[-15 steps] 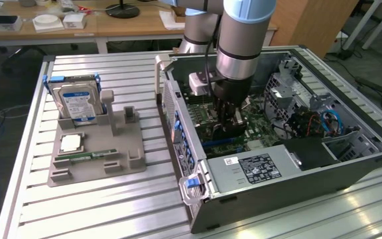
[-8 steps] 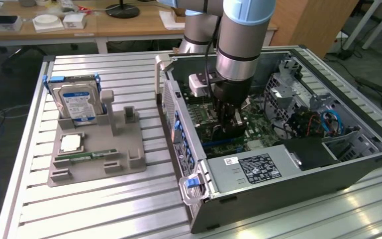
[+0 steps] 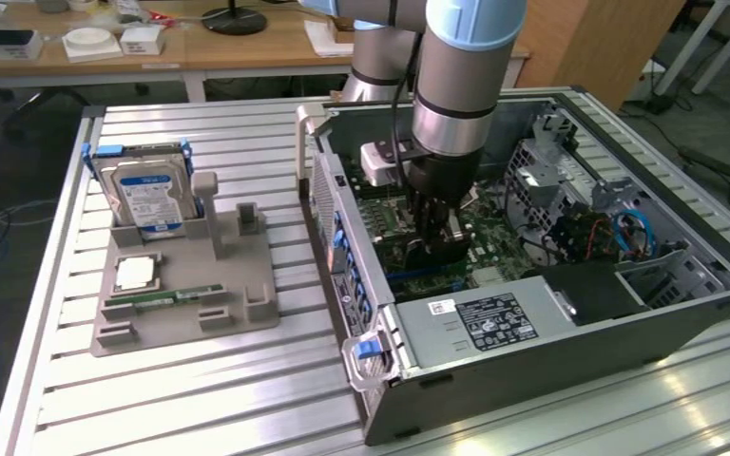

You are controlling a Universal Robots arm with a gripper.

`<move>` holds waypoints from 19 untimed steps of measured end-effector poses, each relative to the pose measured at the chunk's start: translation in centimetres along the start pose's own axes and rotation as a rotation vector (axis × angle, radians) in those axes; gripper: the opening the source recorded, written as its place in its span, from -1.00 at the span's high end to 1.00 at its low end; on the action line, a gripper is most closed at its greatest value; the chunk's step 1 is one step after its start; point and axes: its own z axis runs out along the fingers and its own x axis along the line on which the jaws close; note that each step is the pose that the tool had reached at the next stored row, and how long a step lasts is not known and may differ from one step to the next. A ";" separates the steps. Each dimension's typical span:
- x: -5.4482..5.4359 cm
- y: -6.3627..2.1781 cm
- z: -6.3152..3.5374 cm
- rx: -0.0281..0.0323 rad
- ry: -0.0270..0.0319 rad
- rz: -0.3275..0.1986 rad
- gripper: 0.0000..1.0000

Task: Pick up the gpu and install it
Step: 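Insert the gpu into the slot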

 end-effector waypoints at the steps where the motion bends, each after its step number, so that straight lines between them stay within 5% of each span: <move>1: 0.0 0.00 0.01 -0.0002 0.0002 0.000 0.47; 19: -0.3 0.01 0.22 -0.0001 -0.0001 0.000 0.47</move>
